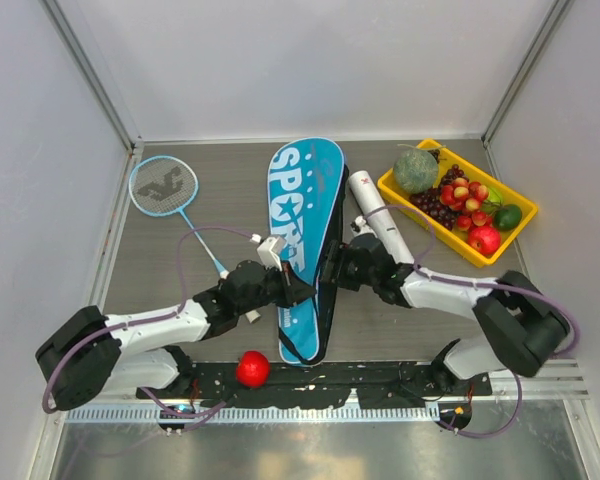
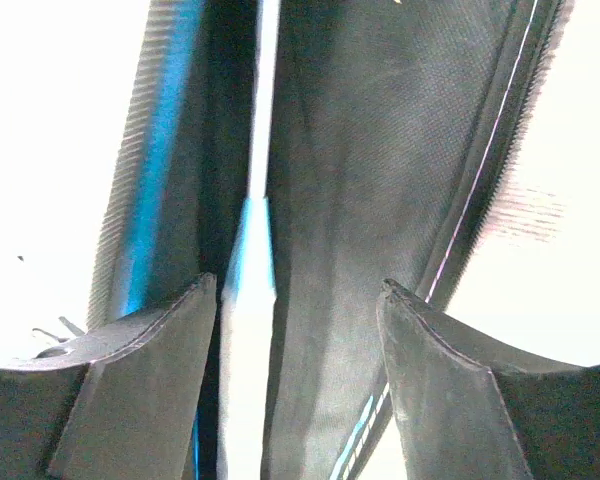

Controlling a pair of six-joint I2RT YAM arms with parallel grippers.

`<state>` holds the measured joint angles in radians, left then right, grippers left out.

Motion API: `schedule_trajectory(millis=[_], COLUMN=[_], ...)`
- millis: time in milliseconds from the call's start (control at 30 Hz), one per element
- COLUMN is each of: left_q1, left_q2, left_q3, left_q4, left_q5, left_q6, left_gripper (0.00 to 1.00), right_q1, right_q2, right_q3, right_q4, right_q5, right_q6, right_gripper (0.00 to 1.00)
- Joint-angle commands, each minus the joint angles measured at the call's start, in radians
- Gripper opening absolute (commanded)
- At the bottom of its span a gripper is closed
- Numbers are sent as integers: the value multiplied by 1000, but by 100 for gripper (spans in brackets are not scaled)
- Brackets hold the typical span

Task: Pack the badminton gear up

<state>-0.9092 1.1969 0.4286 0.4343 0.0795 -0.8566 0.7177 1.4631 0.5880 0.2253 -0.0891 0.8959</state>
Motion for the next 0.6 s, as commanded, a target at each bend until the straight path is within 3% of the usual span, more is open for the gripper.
schedule_trajectory(millis=[0, 200, 233, 367, 500, 567], left_q1=[-3, -2, -3, -2, 7, 24], left_q2=[-33, -5, 4, 1, -28, -34], left_q3=[51, 114, 124, 180, 327, 404], left_q4=[-126, -238, -255, -360, -696, -857], left_q5=[-70, -118, -121, -170, -387, -501], left_q6=[31, 39, 39, 25, 45, 47], left_gripper=[0, 0, 4, 43, 64, 69], right_q1=[11, 6, 8, 8, 8, 8], right_q2=[-199, -365, -389, -447, -519, -567], right_q3=[65, 32, 21, -2, -20, -33], right_q4=[-136, -250, -250, -264, -291, -302], right_q5=[-6, 6, 8, 15, 25, 32], right_q6=[-136, -161, -160, -149, -153, -163], right_gripper=[72, 73, 73, 72, 71, 71])
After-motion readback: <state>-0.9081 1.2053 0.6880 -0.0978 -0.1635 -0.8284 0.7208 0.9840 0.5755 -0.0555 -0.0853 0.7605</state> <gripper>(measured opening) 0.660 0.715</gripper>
